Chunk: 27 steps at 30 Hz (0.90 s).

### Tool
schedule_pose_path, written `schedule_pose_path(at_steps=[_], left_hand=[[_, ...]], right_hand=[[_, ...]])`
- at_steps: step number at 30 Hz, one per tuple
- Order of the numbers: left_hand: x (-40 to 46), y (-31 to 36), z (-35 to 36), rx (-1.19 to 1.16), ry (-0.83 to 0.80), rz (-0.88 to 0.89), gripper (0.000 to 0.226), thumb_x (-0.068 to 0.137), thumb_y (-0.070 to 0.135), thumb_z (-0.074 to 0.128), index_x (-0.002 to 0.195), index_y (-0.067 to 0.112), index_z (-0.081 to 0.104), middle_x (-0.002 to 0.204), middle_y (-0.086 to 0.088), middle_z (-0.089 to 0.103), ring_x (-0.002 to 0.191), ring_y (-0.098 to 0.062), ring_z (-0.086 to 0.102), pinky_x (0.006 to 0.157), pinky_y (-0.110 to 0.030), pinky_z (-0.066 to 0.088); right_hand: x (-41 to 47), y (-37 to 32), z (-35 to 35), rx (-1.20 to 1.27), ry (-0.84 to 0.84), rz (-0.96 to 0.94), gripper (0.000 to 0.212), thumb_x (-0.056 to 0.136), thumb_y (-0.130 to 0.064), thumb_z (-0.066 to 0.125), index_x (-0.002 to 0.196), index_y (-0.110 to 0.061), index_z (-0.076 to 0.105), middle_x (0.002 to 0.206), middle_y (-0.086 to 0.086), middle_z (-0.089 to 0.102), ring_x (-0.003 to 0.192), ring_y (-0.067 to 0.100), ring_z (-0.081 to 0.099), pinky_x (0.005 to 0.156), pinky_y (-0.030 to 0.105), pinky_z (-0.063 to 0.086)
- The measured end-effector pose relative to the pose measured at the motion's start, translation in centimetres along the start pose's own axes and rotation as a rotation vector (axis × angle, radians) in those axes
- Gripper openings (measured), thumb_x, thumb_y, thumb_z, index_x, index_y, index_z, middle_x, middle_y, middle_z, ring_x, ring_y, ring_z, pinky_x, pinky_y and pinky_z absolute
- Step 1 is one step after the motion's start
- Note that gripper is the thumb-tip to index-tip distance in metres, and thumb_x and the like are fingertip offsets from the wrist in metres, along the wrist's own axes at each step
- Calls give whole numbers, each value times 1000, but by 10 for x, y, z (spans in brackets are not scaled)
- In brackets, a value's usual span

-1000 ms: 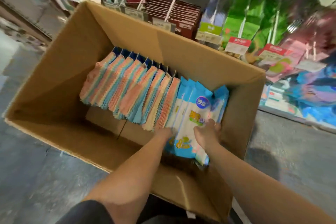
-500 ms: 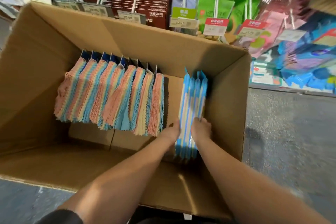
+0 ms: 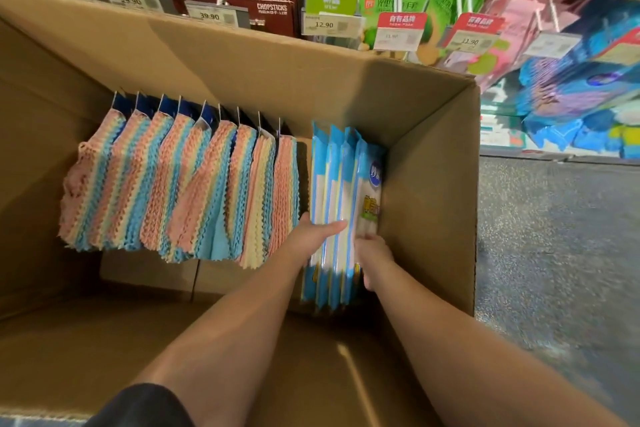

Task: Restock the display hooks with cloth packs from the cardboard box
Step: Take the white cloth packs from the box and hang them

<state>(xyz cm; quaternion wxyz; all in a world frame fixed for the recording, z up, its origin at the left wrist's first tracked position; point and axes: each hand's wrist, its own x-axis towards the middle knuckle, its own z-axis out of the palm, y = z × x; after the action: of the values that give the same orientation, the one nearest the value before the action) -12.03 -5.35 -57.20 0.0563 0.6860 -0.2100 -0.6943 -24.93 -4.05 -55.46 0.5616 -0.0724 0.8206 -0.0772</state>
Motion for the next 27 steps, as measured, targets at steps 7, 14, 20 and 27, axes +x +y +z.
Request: schedule_pose_path(at_steps=[7, 14, 20, 27], left_hand=[[-31, 9, -13, -156, 113, 101, 101, 83, 50, 77, 158, 12, 22, 157, -7, 39, 140, -34, 43, 108, -49, 44], [-116, 10, -69, -430, 38, 190, 39, 90, 29, 75, 126, 21, 61, 115, -7, 74, 97, -25, 74, 81, -40, 60], [-195, 8, -99, -587, 21, 312, 47, 88, 27, 76, 131, 26, 59, 117, -11, 74, 106, -36, 71, 90, -55, 56], [-268, 27, -80, -725, 36, 407, 54, 85, 33, 72, 134, 15, 59, 119, -18, 72, 101, -36, 72, 80, -48, 61]], right_hand=[[-18, -4, -3, -158, -13, -176, 31, 90, -40, 61, 115, -26, 49, 132, 10, 52, 111, 28, 57, 99, 40, 49], [-87, -43, -25, -425, -175, -437, 96, 36, -81, 80, 113, -31, 52, 120, -6, 55, 104, 20, 62, 88, 44, 57], [-163, -66, -43, -416, -336, -690, 72, 45, -82, 77, 99, -43, 48, 125, -7, 52, 106, 17, 63, 92, 43, 55], [-214, -96, -110, -288, -357, -971, 71, 84, -29, 77, 143, -25, 36, 130, -5, 39, 115, 14, 50, 92, 31, 45]])
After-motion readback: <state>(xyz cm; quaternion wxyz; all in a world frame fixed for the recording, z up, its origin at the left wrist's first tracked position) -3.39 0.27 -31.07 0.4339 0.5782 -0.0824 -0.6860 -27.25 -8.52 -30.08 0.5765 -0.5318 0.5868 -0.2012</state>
